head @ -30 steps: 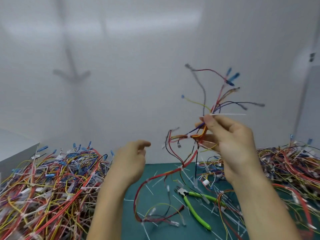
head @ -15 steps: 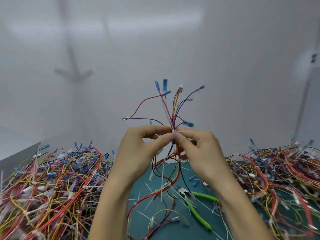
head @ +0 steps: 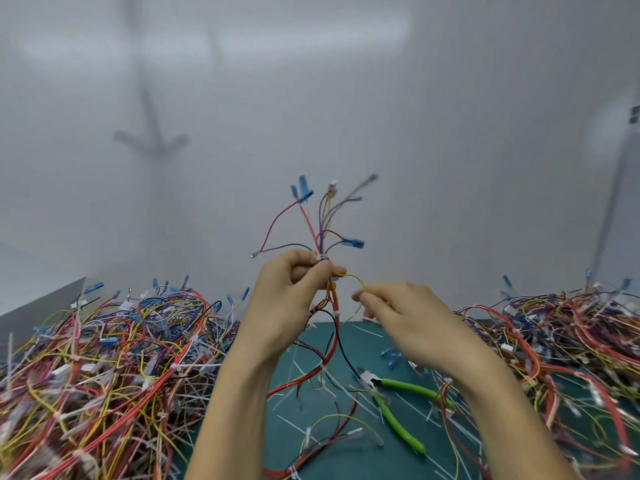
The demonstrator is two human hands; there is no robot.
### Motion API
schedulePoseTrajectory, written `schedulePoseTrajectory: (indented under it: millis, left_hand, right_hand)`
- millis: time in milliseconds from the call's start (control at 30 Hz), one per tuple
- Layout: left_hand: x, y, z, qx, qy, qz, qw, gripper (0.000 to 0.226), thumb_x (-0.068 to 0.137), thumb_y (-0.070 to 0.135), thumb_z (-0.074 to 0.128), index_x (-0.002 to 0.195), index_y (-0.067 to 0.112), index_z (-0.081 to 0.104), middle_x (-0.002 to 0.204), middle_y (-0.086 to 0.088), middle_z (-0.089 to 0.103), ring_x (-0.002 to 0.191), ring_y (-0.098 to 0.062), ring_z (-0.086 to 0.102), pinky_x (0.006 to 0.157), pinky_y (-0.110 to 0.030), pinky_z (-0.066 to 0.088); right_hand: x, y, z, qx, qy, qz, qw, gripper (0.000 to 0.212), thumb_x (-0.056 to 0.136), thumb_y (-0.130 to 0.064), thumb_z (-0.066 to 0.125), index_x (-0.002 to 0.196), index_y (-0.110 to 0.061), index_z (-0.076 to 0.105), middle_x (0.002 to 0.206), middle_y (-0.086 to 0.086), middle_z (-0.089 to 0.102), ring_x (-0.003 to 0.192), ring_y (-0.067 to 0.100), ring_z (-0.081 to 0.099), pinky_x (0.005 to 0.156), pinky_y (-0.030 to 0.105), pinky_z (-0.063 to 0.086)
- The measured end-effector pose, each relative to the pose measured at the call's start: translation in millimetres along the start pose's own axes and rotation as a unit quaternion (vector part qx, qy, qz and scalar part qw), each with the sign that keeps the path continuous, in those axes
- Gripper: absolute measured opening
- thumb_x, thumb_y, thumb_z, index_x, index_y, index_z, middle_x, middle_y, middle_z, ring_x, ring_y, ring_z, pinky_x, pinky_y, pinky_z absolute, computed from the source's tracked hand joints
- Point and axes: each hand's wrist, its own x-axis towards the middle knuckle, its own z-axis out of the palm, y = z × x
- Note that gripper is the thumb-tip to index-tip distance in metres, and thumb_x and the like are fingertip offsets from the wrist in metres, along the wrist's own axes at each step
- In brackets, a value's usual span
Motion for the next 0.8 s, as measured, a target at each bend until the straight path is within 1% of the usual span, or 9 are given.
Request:
schedulePoseTrajectory:
  millis: [67, 133, 200, 300, 400, 533, 667, 733, 800]
  left_hand:
    - [0, -1, 2, -0.012, 0.004, -0.003, 1.0, 0.014, 0.098, 0.017, 0.055, 0.102, 0.004, 0.06, 0.086, 0.006, 0.078, 0.08, -0.009, 0.072, 0.075, -0.018, 0.052]
    - [-1, -1, 3, -0.036, 0.038, 0.002, 0.999, 0.012, 0.098, 0.012, 0.055, 0.105, 0.004, 0.06, 0.084, 0.006, 0.077, 0.071, -0.007, 0.068, 0.064, -0.012, 0.051]
    - [0, 0, 3, -0.064, 0.072, 0.003, 0.995, 0.012, 0.095, 0.009, 0.061, 0.105, 0.006, 0.065, 0.082, 0.005, 0.077, 0.066, -0.002, 0.064, 0.06, -0.009, 0.049]
    - [0, 1, -1, -0.1, 0.099, -0.02, 0.99, 0.011, 0.09, 0.013, 0.067, 0.1, 0.015, 0.073, 0.088, 0.004, 0.078, 0.066, 0.006, 0.063, 0.058, -0.005, 0.045]
    - [0, 0, -5, -0.121, 0.106, -0.069, 0.985, 0.014, 0.094, 0.015, 0.063, 0.092, 0.022, 0.075, 0.094, 0.006, 0.077, 0.069, 0.004, 0.062, 0.063, -0.015, 0.045]
    - [3, 2, -10, -0.172, 0.092, -0.126, 0.973, 0.027, 0.101, 0.022, 0.052, 0.092, 0.017, 0.077, 0.077, 0.007, 0.072, 0.061, -0.003, 0.057, 0.06, -0.023, 0.037]
    - [4, 2, -13, -0.243, 0.062, -0.15, 0.956, 0.029, 0.101, 0.022, 0.049, 0.097, 0.006, 0.074, 0.072, 0.007, 0.07, 0.056, -0.004, 0.053, 0.043, -0.014, 0.036]
    - [4, 2, -14, -0.262, 0.043, -0.151, 0.952, 0.026, 0.099, 0.023, 0.052, 0.097, 0.008, 0.074, 0.074, 0.006, 0.07, 0.056, -0.003, 0.054, 0.042, -0.013, 0.036]
    - [4, 0, -16, -0.261, 0.03, -0.144, 0.954, 0.022, 0.092, 0.024, 0.058, 0.095, 0.012, 0.075, 0.079, 0.005, 0.073, 0.059, -0.003, 0.057, 0.043, -0.013, 0.036]
  right_hand:
    - [5, 15, 10, -0.075, -0.057, 0.034, 0.995, 0.033, 0.105, -0.03, 0.035, 0.109, -0.014, 0.064, 0.101, 0.007, 0.069, 0.096, 0.027, 0.063, 0.088, 0.044, 0.052]
    - [7, 28, 25, -0.167, -0.123, 0.076, 0.975, 0.03, 0.103, -0.029, 0.04, 0.12, -0.014, 0.06, 0.12, 0.012, 0.065, 0.109, 0.031, 0.061, 0.094, 0.043, 0.051]
    - [7, 37, 41, -0.226, -0.196, 0.115, 0.947, 0.039, 0.098, -0.035, 0.05, 0.13, -0.013, 0.055, 0.134, 0.013, 0.057, 0.121, 0.032, 0.056, 0.099, 0.042, 0.048]
    - [3, 46, 60, -0.243, -0.267, 0.164, 0.918, 0.046, 0.092, -0.042, 0.061, 0.128, -0.014, 0.056, 0.137, 0.01, 0.054, 0.122, 0.031, 0.055, 0.098, 0.042, 0.047]
    - [1, 52, 71, -0.247, -0.269, 0.181, 0.913, 0.055, 0.087, -0.052, 0.066, 0.129, -0.018, 0.057, 0.14, 0.009, 0.049, 0.128, 0.032, 0.051, 0.101, 0.043, 0.045]
    - [2, 54, 73, -0.255, -0.244, 0.175, 0.919, 0.045, 0.084, -0.05, 0.067, 0.117, -0.019, 0.06, 0.131, 0.008, 0.057, 0.12, 0.03, 0.056, 0.094, 0.041, 0.047]
    - [3, 54, 75, -0.239, -0.226, 0.178, 0.928, 0.027, 0.082, -0.042, 0.062, 0.096, -0.02, 0.054, 0.115, 0.005, 0.063, 0.101, 0.027, 0.06, 0.078, 0.036, 0.046]
    - [4, 53, 74, -0.226, -0.211, 0.179, 0.934, 0.028, 0.084, -0.041, 0.058, 0.1, -0.019, 0.054, 0.113, 0.006, 0.062, 0.098, 0.027, 0.058, 0.076, 0.035, 0.044]
    - [5, 51, 73, -0.201, -0.187, 0.176, 0.945, 0.033, 0.087, -0.046, 0.051, 0.105, -0.018, 0.054, 0.117, 0.007, 0.061, 0.104, 0.029, 0.059, 0.078, 0.037, 0.044]
